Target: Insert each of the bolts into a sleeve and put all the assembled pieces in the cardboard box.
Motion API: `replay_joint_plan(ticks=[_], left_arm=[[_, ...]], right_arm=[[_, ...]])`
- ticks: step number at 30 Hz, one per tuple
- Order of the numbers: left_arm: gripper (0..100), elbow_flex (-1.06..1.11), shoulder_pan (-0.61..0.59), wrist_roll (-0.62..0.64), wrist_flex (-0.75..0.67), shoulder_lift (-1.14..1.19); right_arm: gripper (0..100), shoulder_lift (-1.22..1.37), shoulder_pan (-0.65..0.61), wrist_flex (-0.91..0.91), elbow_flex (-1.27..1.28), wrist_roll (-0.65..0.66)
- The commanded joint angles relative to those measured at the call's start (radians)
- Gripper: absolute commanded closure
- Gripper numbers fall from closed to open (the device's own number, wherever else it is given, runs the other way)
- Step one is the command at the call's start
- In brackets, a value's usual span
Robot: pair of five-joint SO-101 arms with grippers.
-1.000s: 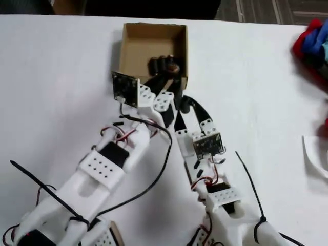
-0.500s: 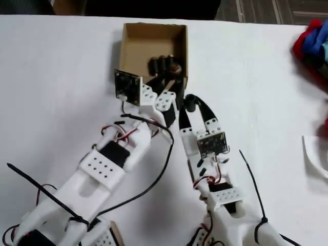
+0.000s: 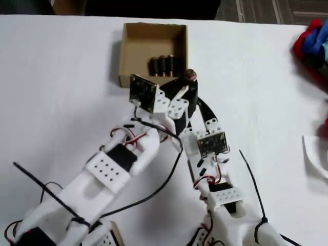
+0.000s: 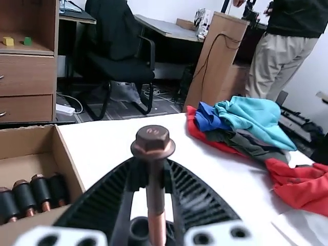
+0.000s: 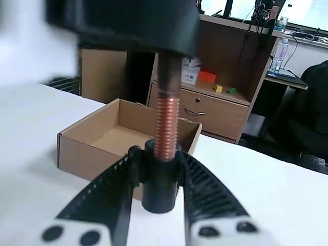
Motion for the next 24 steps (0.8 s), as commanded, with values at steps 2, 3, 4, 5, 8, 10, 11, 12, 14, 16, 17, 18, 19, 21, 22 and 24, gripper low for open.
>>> replay_joint_plan(ticks=[2, 3, 4, 5, 8, 10, 11, 12, 14, 16, 17, 18, 19, 21, 22, 24], left_arm=[[97, -0.119, 0.0, -0.02, -0.017, 0.057], [97, -0.137, 0.0, -0.02, -0.017, 0.069], [97, -0.151, 0.0, -0.02, -0.017, 0.075], [97, -0.163, 0.002, -0.02, -0.017, 0.08], [97, -0.177, 0.0, -0.02, -0.015, 0.078], [97, -0.177, -0.005, -0.02, -0.015, 0.077], [97, -0.177, -0.009, -0.02, -0.015, 0.077], [97, -0.177, -0.012, -0.02, -0.015, 0.077], [97, -0.173, -0.025, -0.02, -0.015, 0.077], [97, -0.168, -0.04, -0.02, -0.011, 0.08], [97, -0.168, -0.052, -0.02, -0.009, 0.081], [97, -0.166, -0.063, -0.02, -0.009, 0.083], [97, -0.165, -0.072, -0.02, -0.009, 0.083], [97, -0.157, -0.075, -0.02, -0.009, 0.083], [97, -0.156, -0.074, -0.018, -0.009, 0.083], [97, -0.145, -0.066, -0.015, -0.009, 0.083]], right_arm=[[97.8, -0.024, 0.005, -0.022, 0.003, 0.008], [97.8, -0.024, 0.005, -0.022, 0.005, 0.008], [97.8, -0.024, 0.007, -0.021, 0.005, 0.008], [97.8, -0.024, 0.008, -0.021, 0.005, 0.008], [97.8, -0.024, 0.01, -0.021, 0.005, 0.008], [97.8, -0.024, 0.01, -0.021, 0.005, 0.008], [97.8, -0.024, 0.01, -0.021, 0.005, 0.008], [97.8, -0.024, 0.01, -0.021, 0.005, 0.008], [97.8, -0.024, 0.01, -0.021, 0.005, 0.008], [97.8, -0.024, 0.01, -0.021, 0.005, 0.008], [97.8, -0.024, 0.01, -0.021, 0.005, 0.008], [97.8, -0.024, 0.012, -0.021, 0.005, 0.008], [97.8, -0.024, 0.012, -0.021, 0.005, 0.008], [97.8, -0.024, 0.012, -0.021, 0.005, 0.008], [97.8, -0.024, 0.012, -0.021, 0.005, 0.008], [97.8, -0.024, 0.01, -0.021, 0.005, 0.008]])
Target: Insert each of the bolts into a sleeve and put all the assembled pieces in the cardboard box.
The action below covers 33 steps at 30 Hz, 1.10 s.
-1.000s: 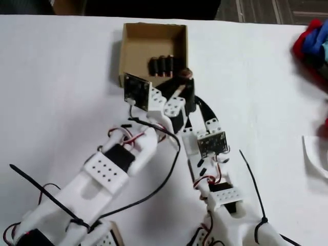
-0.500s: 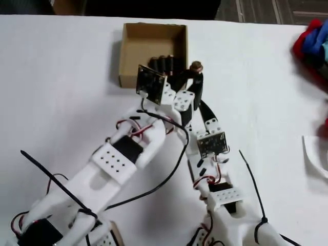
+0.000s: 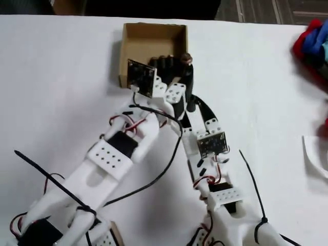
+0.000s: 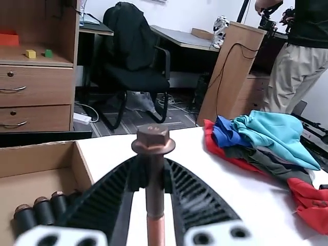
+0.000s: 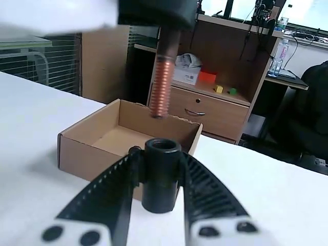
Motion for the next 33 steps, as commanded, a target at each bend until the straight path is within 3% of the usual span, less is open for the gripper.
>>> replay_joint_plan(ticks=[1, 33], left_arm=[[97, -0.027, 0.006, -0.008, -0.009, -0.003], [97, 0.168, 0.04, -0.011, -0.008, -0.002]], right_arm=[[97.8, -0.024, 0.01, -0.021, 0.005, 0.008], [97.8, -0.027, 0.008, -0.027, -0.003, 0.008]])
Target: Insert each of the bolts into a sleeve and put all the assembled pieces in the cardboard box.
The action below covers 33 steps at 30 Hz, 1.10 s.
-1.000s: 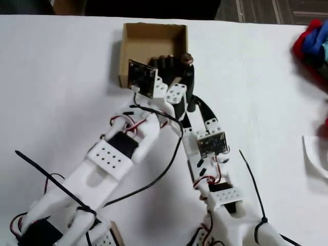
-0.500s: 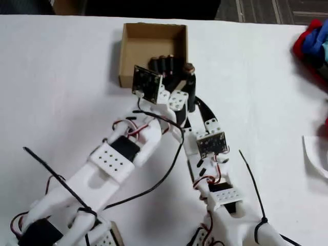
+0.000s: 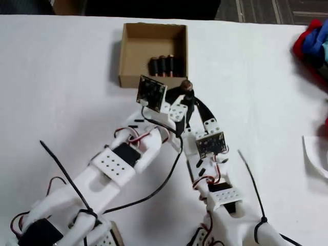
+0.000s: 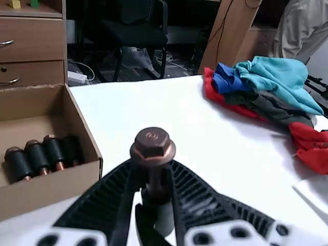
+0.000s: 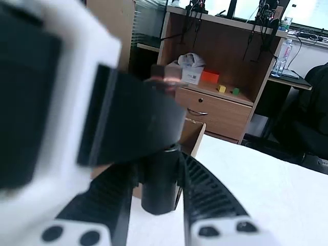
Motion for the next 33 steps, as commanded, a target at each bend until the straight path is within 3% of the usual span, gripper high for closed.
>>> replay_joint_plan(ticks=[1, 16, 18, 24, 33], left_arm=[[97, -0.004, 0.0, -0.011, -0.006, -0.005], [97, -0.012, 0.04, -0.011, 0.19, -0.006], [93, -0.012, 0.04, -0.011, 0.19, -0.006], [65, -0.013, 0.038, -0.008, 0.189, -0.012], [64, -0.099, -0.098, -0.006, 0.189, -0.034]], right_arm=[[97.8, -0.028, 0.012, -0.028, -0.003, 0.005], [97.8, -0.027, 0.012, -0.024, -0.003, 0.005], [97.8, -0.027, 0.012, -0.024, -0.002, 0.005], [97.8, -0.027, 0.016, -0.024, 0.003, 0.005], [97.8, -0.025, 0.016, -0.019, 0.005, 0.005]])
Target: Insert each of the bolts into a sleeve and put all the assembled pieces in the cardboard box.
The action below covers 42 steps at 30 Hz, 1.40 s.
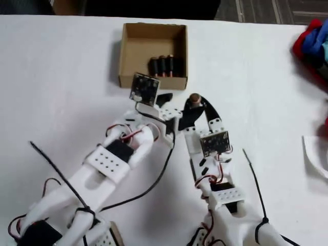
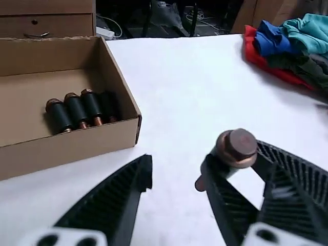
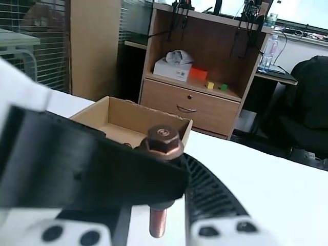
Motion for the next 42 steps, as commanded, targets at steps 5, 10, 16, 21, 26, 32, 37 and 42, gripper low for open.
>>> replay_joint_plan(ticks=[5, 10, 16, 21, 26, 32, 37, 42], left_arm=[[64, -0.125, -0.176, -0.002, 0.003, -0.106], [64, 0.005, -0.331, -0.002, 0.003, -0.114], [64, 0.145, -0.451, -0.002, 0.002, -0.114], [64, 0.245, -0.46, -0.002, -0.005, -0.114], [64, 0.266, -0.514, -0.002, 0.0, -0.107], [63, 0.26, -0.522, -0.002, -0.005, -0.107], [63, 0.266, -0.525, -0.002, 0.0, -0.107], [63, 0.266, -0.522, -0.006, 0.002, -0.106]], right_arm=[[97.8, -0.027, -0.002, 0.113, -0.04, 0.008], [97.8, -0.025, -0.002, 0.191, -0.209, 0.008], [97.8, 0.145, -0.002, 0.332, -0.52, 0.008], [97.8, 0.423, -0.012, 0.337, -0.75, 0.008], [97.8, 0.595, -0.018, 0.476, -0.891, 0.0], [97.8, 0.628, -0.022, 0.777, -1.111, -0.308], [97.8, 0.633, -0.048, 1.098, -1.353, -0.601], [97.8, 0.753, -0.113, 1.233, -1.605, -0.551]])
